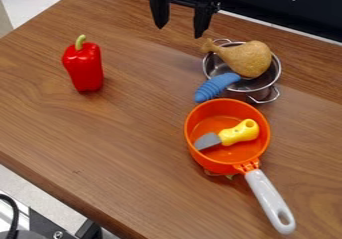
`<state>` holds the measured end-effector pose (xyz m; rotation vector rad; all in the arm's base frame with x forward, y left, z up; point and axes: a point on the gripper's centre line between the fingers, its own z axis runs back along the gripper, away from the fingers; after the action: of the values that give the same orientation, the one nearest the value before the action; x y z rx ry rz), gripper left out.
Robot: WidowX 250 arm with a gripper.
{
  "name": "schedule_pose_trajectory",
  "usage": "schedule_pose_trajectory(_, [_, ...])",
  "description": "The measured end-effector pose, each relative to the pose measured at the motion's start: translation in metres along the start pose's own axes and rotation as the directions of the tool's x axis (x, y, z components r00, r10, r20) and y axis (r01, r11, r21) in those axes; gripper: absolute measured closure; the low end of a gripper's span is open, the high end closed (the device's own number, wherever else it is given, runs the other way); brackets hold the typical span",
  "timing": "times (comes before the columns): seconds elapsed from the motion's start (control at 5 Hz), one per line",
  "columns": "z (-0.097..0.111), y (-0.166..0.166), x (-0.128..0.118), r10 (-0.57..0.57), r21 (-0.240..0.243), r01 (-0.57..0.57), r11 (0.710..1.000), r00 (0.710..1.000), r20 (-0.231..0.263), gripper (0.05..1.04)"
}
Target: Moved the orange pot to the upper right side of the table
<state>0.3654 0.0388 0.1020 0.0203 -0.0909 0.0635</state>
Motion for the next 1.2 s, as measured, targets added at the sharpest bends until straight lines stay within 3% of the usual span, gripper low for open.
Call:
schedule_pose_trajectory(0.4, [0.019, -0.011, -0.028, -0.029, -0.065, 0.030, 0.997, 0.999, 0.013, 0.089])
schedule_pose_trajectory(0.6, [0.037, -0.020, -0.071, -0.010, -0.112, 0.009, 0.994, 1.000, -0.016, 0.089])
schedule_pose_trajectory(1.0, [0.026, -0.040, -0.121, 0.159, -0.128, -0.168, 0.978, 0.984, -0.076, 0.089])
schedule_pose_trajectory(1.2, [0.015, -0.046, -0.131, 0.196, -0.112, -0.205, 0.972, 0.977, -0.088, 0.089])
